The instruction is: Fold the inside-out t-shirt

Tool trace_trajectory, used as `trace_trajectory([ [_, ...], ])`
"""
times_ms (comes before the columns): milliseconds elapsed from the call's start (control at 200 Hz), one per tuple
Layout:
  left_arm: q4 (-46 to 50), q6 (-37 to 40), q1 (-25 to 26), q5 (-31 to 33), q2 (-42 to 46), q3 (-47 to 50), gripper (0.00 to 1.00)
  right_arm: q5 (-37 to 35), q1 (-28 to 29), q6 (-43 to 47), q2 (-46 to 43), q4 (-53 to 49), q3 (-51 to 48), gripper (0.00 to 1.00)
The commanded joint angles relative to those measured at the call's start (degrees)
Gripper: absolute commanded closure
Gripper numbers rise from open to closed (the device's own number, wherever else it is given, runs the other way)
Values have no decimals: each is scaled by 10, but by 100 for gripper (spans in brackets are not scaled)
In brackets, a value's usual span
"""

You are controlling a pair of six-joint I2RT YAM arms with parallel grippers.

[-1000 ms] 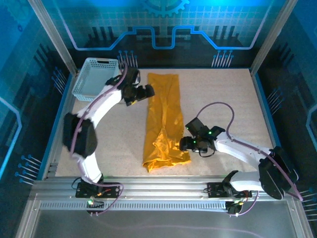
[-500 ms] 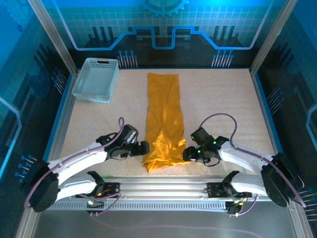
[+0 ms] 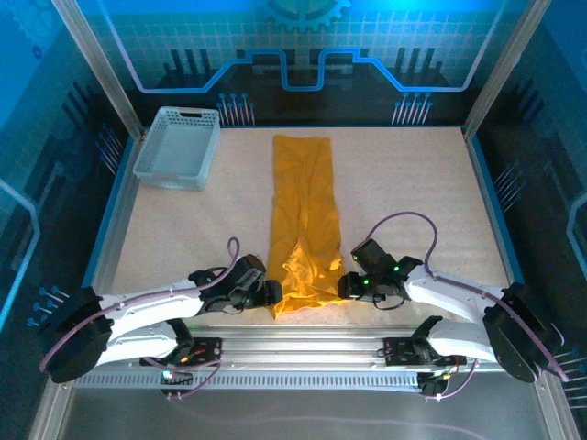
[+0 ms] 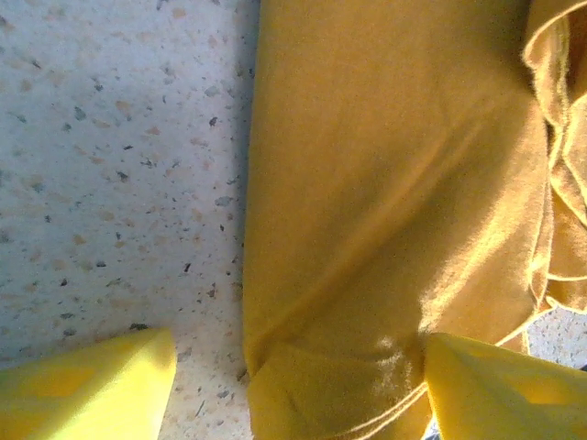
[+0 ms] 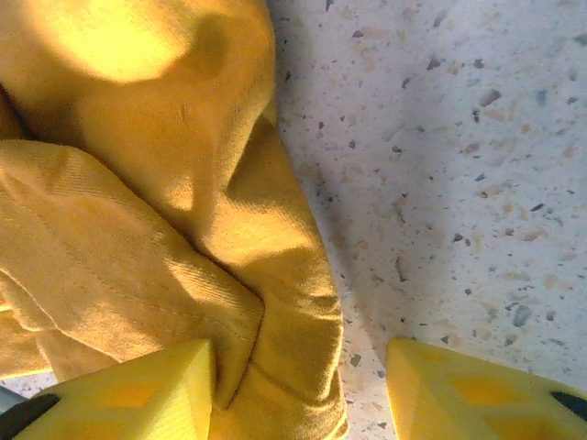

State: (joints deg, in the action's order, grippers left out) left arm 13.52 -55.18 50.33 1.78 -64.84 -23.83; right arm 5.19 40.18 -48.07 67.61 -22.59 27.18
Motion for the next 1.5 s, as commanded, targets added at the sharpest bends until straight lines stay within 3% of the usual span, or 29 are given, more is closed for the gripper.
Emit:
trace_trajectory([
  [0,-55,-32,11,7,-20,14,31,43,22,-19,13,49,-14,50],
  [575,-74,-51,79,13,-54,-20,53,33,88,-53,23,65,6,64],
  [725,-60,-51,97,22,-51,-40,63,30,99,-58,28,64,11,68],
  [970,-5,-54,114,49,-19,-49,80,-51,104,-69,-24,-38,24,80],
  [1316,89,-93,165,86,58,-49,100,-78,126,-111,-126,-174,28,86],
  [1496,111,-132,183,80,117,-38,100,-60,128,-141,-195,-231,13,87],
])
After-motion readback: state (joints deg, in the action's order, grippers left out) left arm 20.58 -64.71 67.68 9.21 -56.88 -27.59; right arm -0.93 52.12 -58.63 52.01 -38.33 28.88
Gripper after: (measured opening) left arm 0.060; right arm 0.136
